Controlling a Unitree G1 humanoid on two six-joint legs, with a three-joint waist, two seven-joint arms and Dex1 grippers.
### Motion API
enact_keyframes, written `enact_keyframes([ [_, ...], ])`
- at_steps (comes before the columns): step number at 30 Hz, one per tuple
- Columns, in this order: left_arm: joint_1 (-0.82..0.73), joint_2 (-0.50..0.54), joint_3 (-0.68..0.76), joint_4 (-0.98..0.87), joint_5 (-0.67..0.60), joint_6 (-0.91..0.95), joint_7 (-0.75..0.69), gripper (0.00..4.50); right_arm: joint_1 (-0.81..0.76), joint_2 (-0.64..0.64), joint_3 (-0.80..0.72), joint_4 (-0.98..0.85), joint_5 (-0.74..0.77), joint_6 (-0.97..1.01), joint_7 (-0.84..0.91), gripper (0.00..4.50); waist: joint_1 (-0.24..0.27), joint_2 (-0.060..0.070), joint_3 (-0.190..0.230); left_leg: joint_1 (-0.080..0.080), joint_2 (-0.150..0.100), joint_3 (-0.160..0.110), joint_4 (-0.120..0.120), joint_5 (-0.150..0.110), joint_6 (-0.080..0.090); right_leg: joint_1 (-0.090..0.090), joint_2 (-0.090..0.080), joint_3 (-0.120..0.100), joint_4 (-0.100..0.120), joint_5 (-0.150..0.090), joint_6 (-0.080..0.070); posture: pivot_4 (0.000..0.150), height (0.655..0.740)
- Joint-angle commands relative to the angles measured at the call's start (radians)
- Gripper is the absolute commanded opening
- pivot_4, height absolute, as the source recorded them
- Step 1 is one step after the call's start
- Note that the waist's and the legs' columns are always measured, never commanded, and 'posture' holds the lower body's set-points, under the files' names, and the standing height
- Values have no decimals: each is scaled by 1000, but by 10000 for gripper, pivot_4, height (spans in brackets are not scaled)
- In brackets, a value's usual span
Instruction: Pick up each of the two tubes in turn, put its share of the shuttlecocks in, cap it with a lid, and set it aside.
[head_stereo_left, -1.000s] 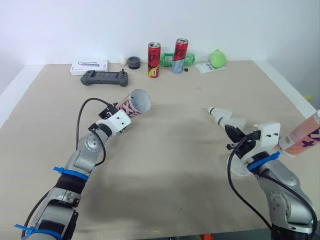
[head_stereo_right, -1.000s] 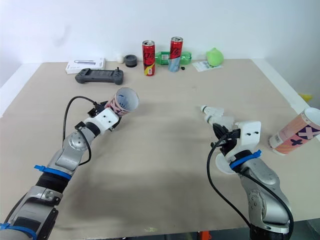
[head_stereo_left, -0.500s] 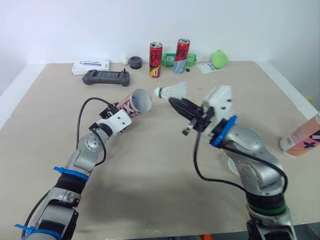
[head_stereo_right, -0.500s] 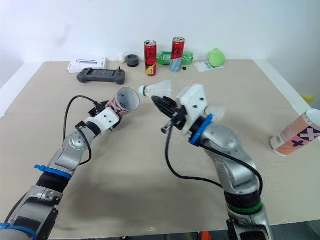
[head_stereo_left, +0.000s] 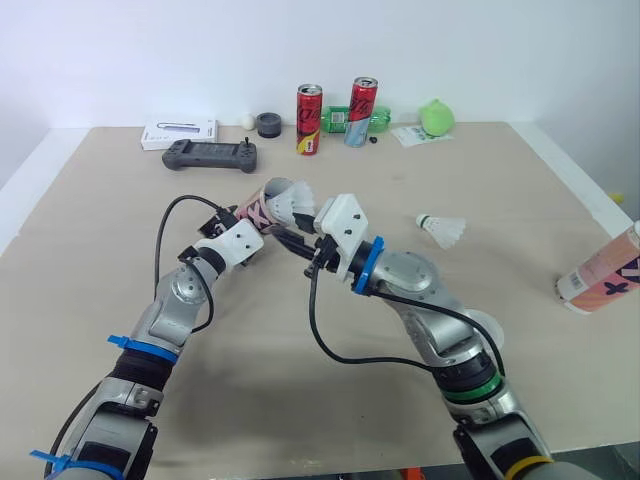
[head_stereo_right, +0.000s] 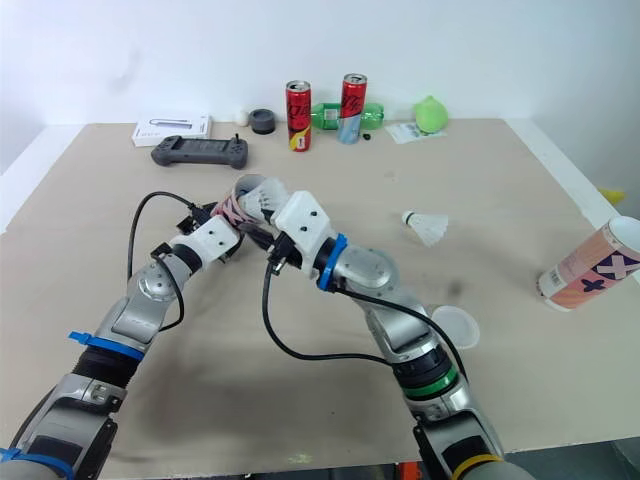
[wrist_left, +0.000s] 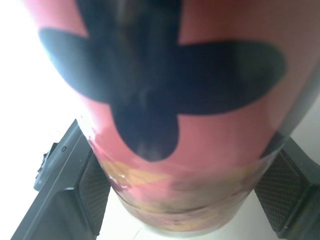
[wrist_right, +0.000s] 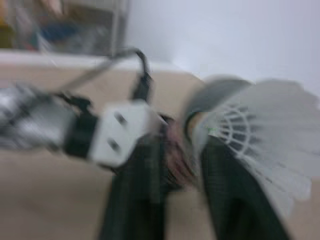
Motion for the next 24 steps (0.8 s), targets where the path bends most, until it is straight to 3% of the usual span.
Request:
enact_keyframes([
  [1, -8, 6, 8, -39, -4, -13, 5, 36402, 31, -8, -67, -60, 36, 10, -3, 31657, 2, 0, 0, 0, 0, 0, 0, 0, 0, 0, 0, 0, 0, 0, 0, 1500, 7400],
  [4, -12, 4, 6, -31, -4, -17, 5, 36402, 62, -19, -105, -84, 51, 13, -12, 43926, 2, 0, 0, 0, 0, 0, 0, 0, 0, 0, -1, 0, 0, 0, 0, 1500, 7400],
  [13, -29, -4, 3, -9, -6, -26, 5, 36402, 164, -24, -277, -158, 78, 3, -118, 43926, 2, 0, 0, 0, 0, 0, 0, 0, 0, 0, 0, 0, 0, 0, 0, 1500, 7400],
  [17, -30, -2, 4, -5, -8, -30, 3, 36402, 212, -29, -404, -122, 13, 14, -280, 43926, 2, 0, 0, 0, 0, 0, 0, 0, 0, 0, 0, 0, 0, 0, 0, 1500, 7400],
  [24, -32, 4, 5, 4, -11, -37, -2, 36402, 277, -55, -552, -19, -4, 131, -419, 43926, 2, 0, 0, 0, -1, 0, 0, 0, 0, 0, -1, 0, 0, 0, 0, 1500, 7400],
])
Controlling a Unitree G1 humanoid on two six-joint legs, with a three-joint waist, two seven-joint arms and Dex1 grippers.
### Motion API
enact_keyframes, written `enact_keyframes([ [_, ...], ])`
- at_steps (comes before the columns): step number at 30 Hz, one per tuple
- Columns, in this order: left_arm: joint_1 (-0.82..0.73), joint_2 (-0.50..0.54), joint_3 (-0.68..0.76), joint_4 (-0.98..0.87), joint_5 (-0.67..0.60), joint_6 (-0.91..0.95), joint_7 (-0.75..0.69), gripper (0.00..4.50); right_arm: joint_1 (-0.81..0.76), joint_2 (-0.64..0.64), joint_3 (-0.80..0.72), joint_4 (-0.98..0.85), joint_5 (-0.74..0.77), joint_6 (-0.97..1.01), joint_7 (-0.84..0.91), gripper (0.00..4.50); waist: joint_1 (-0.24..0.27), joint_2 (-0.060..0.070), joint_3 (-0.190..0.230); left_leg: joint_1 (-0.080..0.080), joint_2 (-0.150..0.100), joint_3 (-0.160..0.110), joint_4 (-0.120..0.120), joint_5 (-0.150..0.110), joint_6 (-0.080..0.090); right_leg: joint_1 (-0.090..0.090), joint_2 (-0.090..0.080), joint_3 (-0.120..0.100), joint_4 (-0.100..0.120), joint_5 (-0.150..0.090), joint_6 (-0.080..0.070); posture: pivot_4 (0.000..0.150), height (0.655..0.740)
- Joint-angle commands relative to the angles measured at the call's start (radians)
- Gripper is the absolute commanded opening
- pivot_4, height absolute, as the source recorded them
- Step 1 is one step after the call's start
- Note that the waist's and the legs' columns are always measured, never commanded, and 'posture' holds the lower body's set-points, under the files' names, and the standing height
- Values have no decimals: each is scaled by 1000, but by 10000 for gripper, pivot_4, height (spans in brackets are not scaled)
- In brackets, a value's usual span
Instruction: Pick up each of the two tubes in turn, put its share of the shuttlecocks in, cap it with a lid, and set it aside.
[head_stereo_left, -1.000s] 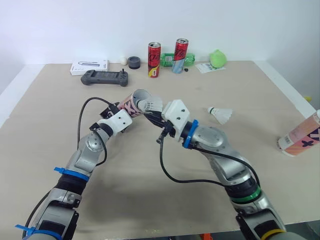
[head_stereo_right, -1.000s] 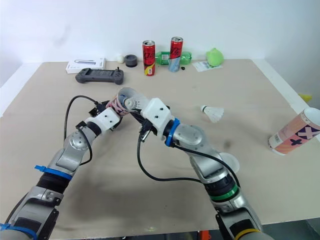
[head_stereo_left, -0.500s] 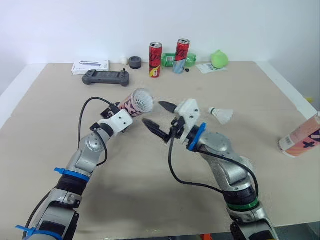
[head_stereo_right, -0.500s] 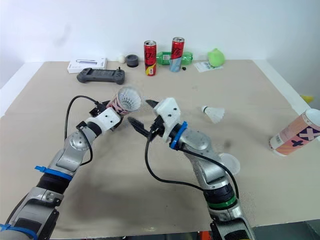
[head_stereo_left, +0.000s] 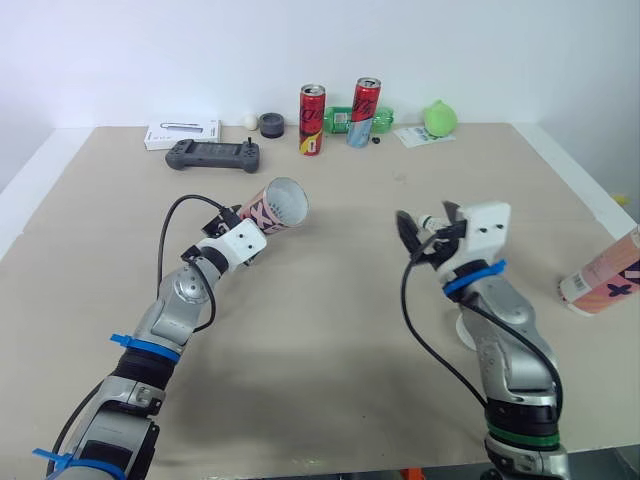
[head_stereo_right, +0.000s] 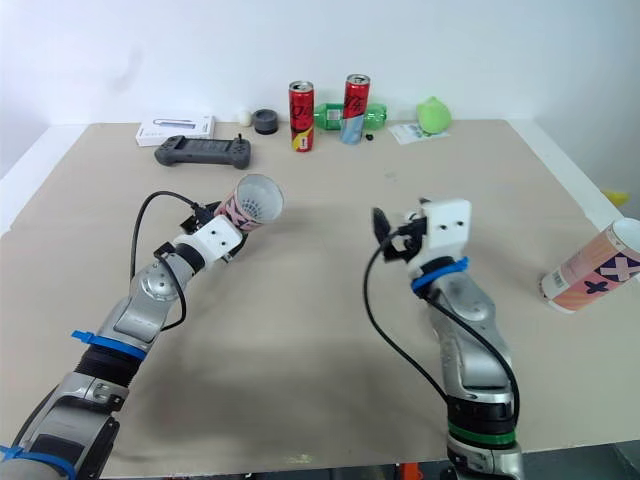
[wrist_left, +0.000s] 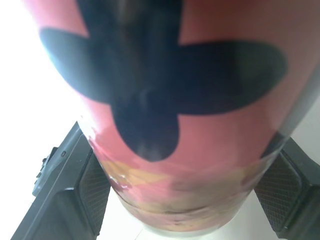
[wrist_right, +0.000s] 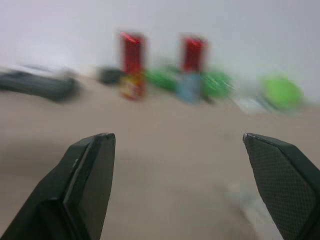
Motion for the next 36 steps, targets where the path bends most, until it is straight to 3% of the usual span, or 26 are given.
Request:
enact_keyframes([
  [1, -27, 5, 6, -11, -8, -22, 0, 36402, -12, 1, -54, 35, 6, 55, -56, 43926, -1, 0, 0, 0, 0, 0, 0, 0, 0, 0, 0, 0, 0, 0, 0, 1500, 7400],
  [10, -47, 0, 2, 14, -7, -33, 4, 36402, -156, 32, -63, 277, 41, 6, -47, 43926, -4, 0, 0, 1, 0, 1, 0, 1, 2, 0, 1, 1, 0, 2, 0, 1500, 7400],
  [14, -40, 3, 5, 2, -7, -31, 4, 36402, -216, 36, -52, 377, 40, -33, -28, 26956, -3, 0, 0, 0, 0, 1, -1, 1, 2, 0, 0, 1, 0, 1, 1, 1500, 7400],
  [15, -37, 6, 7, -2, -7, -29, 4, 36402, -229, 36, -52, 402, 39, -42, -27, 26956, -3, 0, 0, 0, 0, 1, -1, 1, 2, 0, 0, 1, 0, 1, 1, 1500, 7400],
  [18, -31, 13, 13, -9, -7, -26, 6, 36402, -250, 31, -60, 450, 37, -65, -39, 15773, -3, 0, 0, 0, 0, 1, -1, 1, 2, 0, 0, 1, 0, 1, 1, 1500, 7400],
  [21, -26, 17, 15, -15, -8, -25, 6, 36402, -256, 24, -66, 469, 39, -78, -48, 992, -3, 0, 0, 0, 0, 1, -1, 1, 2, 0, 0, 1, 0, 1, 1, 1500, 7400],
  [28, -32, 16, 9, -7, -6, -28, 3, 36402, -233, -17, -28, 370, 63, -121, 66, 992, -3, 1, 0, 0, 0, 1, -1, 1, 2, 0, 0, 1, 0, 1, 1, 1500, 7400],
  [36, -43, 17, 3, 7, -2, -28, -1, 36402, -274, -121, 149, 32, 182, -48, 387, 992, -5, 1, 1, 0, 0, 1, -1, 1, 2, -1, 1, 1, 0, 1, 1, 1500, 7400],
])
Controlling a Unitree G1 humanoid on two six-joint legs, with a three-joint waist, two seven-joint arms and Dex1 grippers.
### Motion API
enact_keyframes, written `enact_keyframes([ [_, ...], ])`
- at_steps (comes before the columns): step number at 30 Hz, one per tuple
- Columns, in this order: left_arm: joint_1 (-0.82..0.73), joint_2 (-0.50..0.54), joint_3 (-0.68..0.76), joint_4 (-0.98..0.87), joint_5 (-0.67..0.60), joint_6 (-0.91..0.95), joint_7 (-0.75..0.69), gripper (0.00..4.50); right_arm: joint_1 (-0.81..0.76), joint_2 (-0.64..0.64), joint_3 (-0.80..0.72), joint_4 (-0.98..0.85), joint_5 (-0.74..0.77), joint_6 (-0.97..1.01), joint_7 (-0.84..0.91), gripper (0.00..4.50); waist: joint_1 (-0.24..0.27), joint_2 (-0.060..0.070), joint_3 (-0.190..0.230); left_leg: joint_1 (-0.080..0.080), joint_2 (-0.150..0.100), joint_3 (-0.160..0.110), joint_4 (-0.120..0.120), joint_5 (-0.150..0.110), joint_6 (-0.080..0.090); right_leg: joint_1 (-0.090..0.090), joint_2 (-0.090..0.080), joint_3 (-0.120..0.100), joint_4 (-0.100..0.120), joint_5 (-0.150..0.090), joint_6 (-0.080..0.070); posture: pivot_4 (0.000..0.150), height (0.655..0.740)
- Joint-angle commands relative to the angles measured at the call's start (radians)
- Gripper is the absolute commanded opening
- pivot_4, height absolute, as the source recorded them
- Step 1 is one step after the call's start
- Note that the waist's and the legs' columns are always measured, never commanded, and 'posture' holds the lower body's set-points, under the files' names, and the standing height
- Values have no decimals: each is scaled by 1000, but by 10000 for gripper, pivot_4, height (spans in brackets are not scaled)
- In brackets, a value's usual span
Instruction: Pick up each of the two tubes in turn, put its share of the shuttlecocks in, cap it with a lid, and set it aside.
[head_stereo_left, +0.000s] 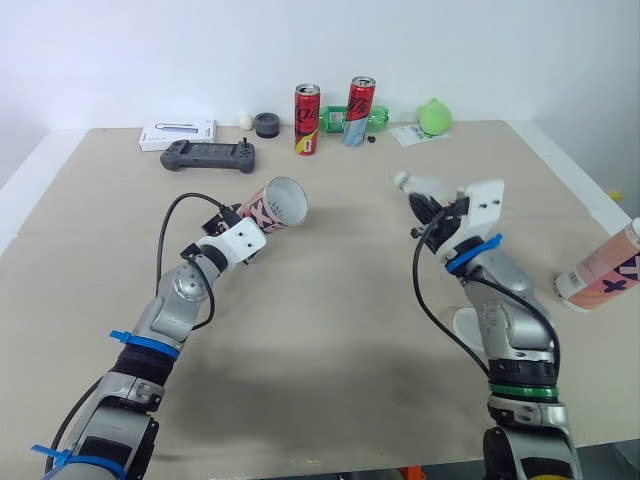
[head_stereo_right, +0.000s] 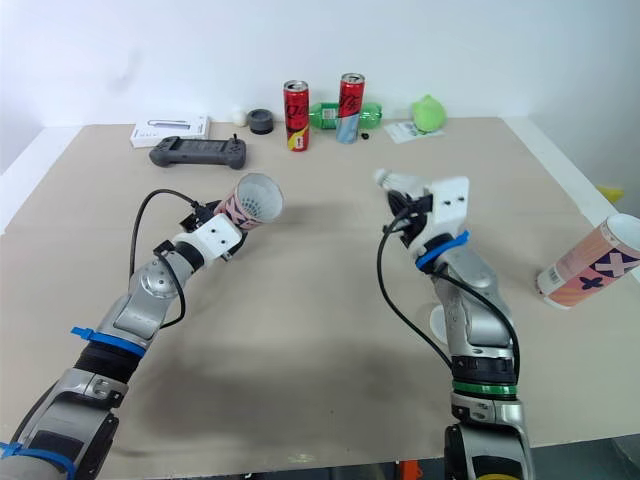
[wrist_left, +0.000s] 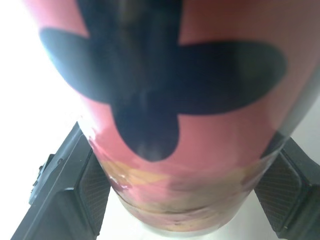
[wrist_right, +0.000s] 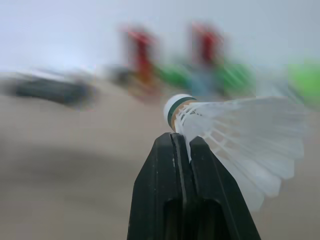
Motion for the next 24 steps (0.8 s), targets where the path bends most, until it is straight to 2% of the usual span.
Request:
enact_keyframes([
  [1, -24, 9, 6, -21, -1, -18, 2, 36402, -57, -33, 77, -124, 30, 58, 78, 992, 1, 0, 0, 0, 0, 0, 0, 0, 0, 0, 0, 0, 0, 0, 0, 1500, 7400],
  [9, -21, 6, 8, -31, 3, -12, 9, 36402, -147, -4, 269, -154, -35, 105, 116, 992, 3, 0, 0, -1, 0, 0, 1, 0, 0, 0, -1, 0, 0, 0, 0, 1500, 7400],
  [18, -13, 4, 11, -47, 3, -6, 19, 36402, -198, 25, 348, -103, -100, 104, 141, 992, 2, 0, 0, -1, 0, 0, 1, 0, 0, 0, 0, 0, 0, 0, 0, 1500, 7400],
  [19, -13, 3, 11, -48, 3, -5, 19, 36402, -216, 38, 346, -92, -99, 111, 140, 6962, 2, 0, 0, -1, 0, 0, 1, 0, 0, -1, 0, 0, 0, 0, 0, 1500, 7400],
  [20, -13, 3, 11, -49, 3, -5, 19, 36402, -231, 52, 343, -84, -90, 120, 141, 9302, 2, 0, 0, -1, 0, 0, 1, 0, 0, -1, 0, -1, 0, 0, -1, 1500, 7400],
  [24, -12, -1, 9, -57, 3, -4, 18, 36402, -292, 108, 295, -73, -31, 155, 142, 28935, 3, 0, 0, -1, 0, -1, 0, 0, 0, -1, 0, -1, 0, 0, -1, 1500, 7400],
])
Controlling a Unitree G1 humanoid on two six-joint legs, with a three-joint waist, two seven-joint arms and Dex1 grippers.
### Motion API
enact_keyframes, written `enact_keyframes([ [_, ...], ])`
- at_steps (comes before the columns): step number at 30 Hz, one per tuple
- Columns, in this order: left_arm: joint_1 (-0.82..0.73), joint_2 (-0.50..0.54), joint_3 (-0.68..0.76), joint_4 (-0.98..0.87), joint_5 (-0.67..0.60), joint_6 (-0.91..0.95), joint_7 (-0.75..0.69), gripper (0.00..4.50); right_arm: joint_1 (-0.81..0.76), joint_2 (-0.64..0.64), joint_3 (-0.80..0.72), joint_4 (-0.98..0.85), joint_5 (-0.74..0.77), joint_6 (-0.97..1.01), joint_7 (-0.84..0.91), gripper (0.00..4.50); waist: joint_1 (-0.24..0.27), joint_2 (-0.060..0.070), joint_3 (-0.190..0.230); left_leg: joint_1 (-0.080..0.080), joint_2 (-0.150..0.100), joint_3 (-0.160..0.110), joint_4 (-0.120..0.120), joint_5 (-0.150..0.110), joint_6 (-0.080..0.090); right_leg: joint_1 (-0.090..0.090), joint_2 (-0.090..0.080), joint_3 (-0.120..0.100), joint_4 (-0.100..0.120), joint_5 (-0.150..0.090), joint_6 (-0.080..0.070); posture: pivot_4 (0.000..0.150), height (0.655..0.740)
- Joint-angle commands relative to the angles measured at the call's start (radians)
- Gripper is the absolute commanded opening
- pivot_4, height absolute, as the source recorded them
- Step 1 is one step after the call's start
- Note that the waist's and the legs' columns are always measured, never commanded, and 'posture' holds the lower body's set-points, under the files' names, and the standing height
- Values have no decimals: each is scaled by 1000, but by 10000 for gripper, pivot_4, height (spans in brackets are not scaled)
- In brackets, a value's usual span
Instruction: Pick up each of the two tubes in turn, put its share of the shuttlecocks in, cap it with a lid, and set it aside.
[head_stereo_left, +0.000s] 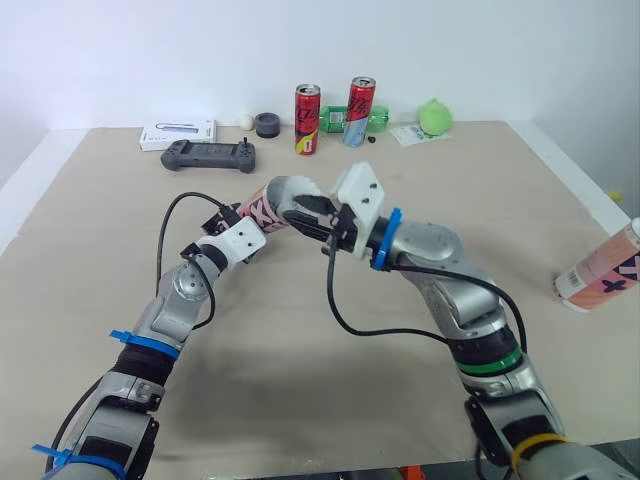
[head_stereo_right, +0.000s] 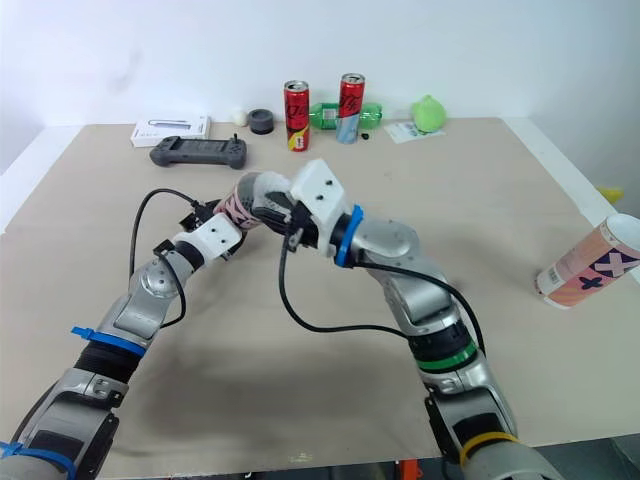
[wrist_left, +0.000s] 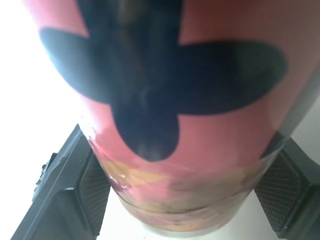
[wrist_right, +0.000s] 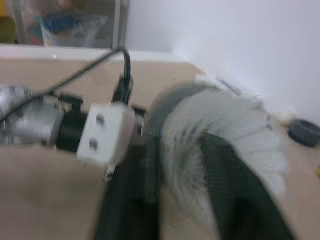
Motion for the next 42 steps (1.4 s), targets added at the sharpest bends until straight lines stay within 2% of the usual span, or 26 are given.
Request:
enact_keyframes([
  [1, -11, 4, 11, -54, 0, -9, 11, 36402, -66, 32, -83, -26, 91, 48, 7, 33586, 0, 0, 0, 0, 0, 0, 0, 0, 0, 0, 0, 0, 0, 0, 0, 1500, 7400],
  [3, -10, 5, 13, -57, -1, -7, 11, 36402, -85, 19, -116, -34, 135, 86, 30, 43032, 2, 0, 0, -2, 0, 0, 0, 0, 0, 0, -1, 0, 0, 0, 0, 1500, 7400],
  [7, -10, 7, 13, -55, -2, -6, 10, 36402, -210, -124, -120, 32, 136, 84, 185, 44097, 4, 0, 0, -4, -2, -1, 1, 0, 0, -1, -3, -1, -1, 0, 0, 1500, 7400],
  [8, -10, 5, 11, -54, -2, -6, 8, 36402, -245, -155, -100, 60, 116, 69, 221, 37479, 3, 0, 0, -4, -2, 0, 1, 0, 0, -1, -3, -1, -1, 0, 1, 1500, 7400],
  [9, -11, 3, 8, -53, -1, -6, 8, 36402, -279, -187, -69, 85, 91, 55, 264, 34453, 3, 0, 0, -4, -2, 0, 1, 0, 0, -2, -3, -1, -1, 0, 1, 1500, 7400],
  [10, -12, 1, 6, -52, -1, -6, 7, 36402, -305, -214, -34, 105, 63, 37, 302, 29053, 2, 0, 0, -4, -1, 0, 1, 0, 0, -2, -2, -1, -1, 0, 1, 1500, 7400],
  [11, -14, -1, 4, -51, 0, -6, 7, 36402, -324, -230, -6, 123, 38, 23, 329, 26543, 2, 0, 0, -3, -1, 0, 0, 0, 0, -2, -2, -1, -1, -1, 0, 1500, 7400],
  [16, -25, -5, 3, -49, 2, -2, 7, 36402, -387, -237, 121, 225, -82, -50, 424, 1719, 0, 0, 0, -3, 0, 0, -1, 0, 0, -4, 0, -1, 0, -2, -2, 1500, 7400],
  [17, -26, -5, 3, -50, 2, -2, 7, 36402, -396, -226, 139, 253, -105, -67, 428, 728, 0, 0, 0, -5, 0, -1, -1, 0, 0, -6, 0, -1, 1, -2, -2, 1500, 7400],
  [20, -25, -5, 2, -55, 1, 1, 8, 36402, -424, -181, 174, 344, -164, -118, 421, 728, 0, 0, 0, -8, 0, 0, -1, 0, 0, -8, -1, -1, 1, 0, -4, 1500, 7400],
  [24, -19, -10, 0, -70, 2, 6, 10, 36402, -492, -87, 250, 557, -300, -233, 375, 728, 0, 0, 0, -8, 0, 0, -1, 0, 0, -9, -1, -1, 2, 2, -9, 1500, 7400],
  [31, -20, -11, 3, -80, 1, 12, 11, 36402, -532, 9, 303, 730, -426, -337, 374, 728, 0, 0, 0, -9, 0, 0, -1, 0, 0, -10, -1, -1, 2, 3, -9, 1500, 7400],
  [37, -14, -9, 3, -88, 0, 20, 12, 36402, -542, 35, 269, 757, -451, -381, 369, 728, 0, 0, 0, -9, 0, 0, -1, 0, 0, -10, -1, -2, 3, 3, -9, 1500, 7400],
  [42, -8, -7, 5, -90, -6, 19, 11, 36402, -531, -23, 188, 593, -374, -320, 468, 728, 1, 0, 0, -9, 0, 0, -1, 0, 0, -10, -1, -2, 3, 3, -9, 1500, 7400],
])
